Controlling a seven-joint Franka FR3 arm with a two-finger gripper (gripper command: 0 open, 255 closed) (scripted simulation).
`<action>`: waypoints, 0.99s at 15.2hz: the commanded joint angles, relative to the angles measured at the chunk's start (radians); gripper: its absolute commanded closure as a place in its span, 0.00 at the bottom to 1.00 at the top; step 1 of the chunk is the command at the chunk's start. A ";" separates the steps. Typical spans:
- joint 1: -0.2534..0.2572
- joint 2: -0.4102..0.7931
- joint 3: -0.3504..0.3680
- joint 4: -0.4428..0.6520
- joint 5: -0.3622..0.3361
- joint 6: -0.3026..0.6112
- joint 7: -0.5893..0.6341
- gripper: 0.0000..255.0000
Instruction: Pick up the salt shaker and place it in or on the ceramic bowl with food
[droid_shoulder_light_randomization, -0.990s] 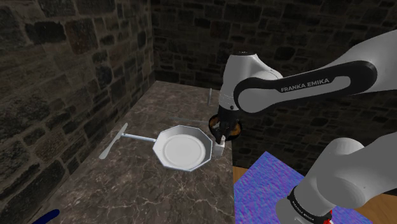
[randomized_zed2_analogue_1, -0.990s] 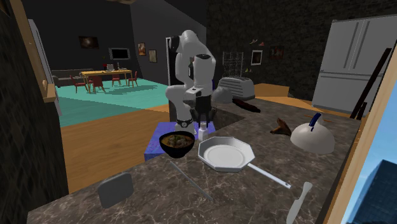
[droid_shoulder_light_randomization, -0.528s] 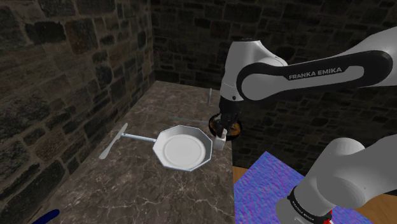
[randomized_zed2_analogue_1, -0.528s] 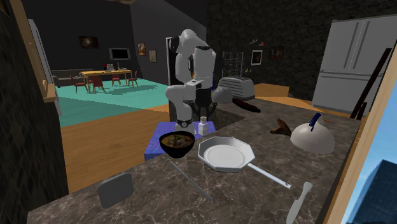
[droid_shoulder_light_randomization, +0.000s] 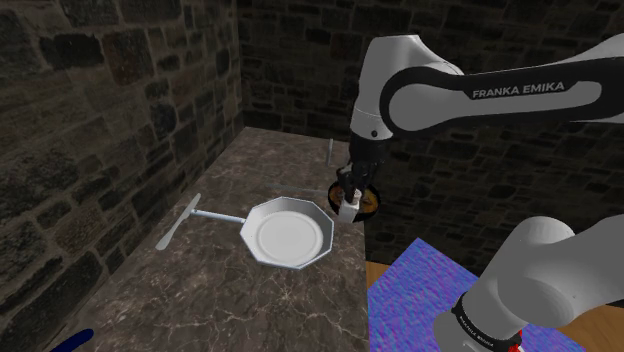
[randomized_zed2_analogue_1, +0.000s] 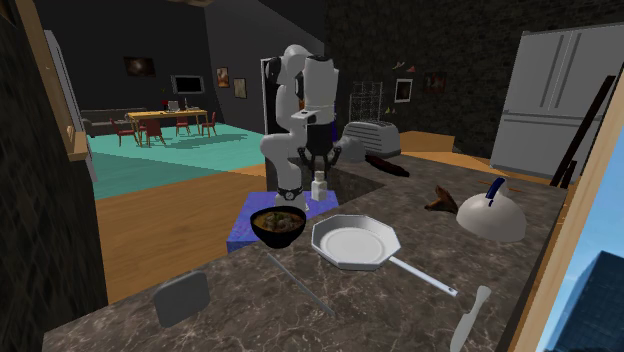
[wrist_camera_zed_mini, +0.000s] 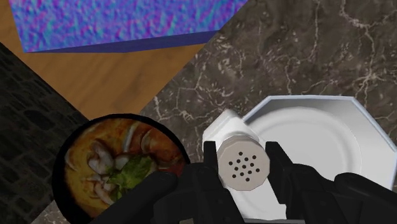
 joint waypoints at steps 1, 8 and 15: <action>0.000 -0.002 0.000 0.025 -0.001 -0.028 0.004 1.00; -0.003 -0.010 -0.010 0.114 -0.009 -0.124 0.006 1.00; -0.044 0.041 -0.081 0.217 -0.057 -0.181 -0.076 1.00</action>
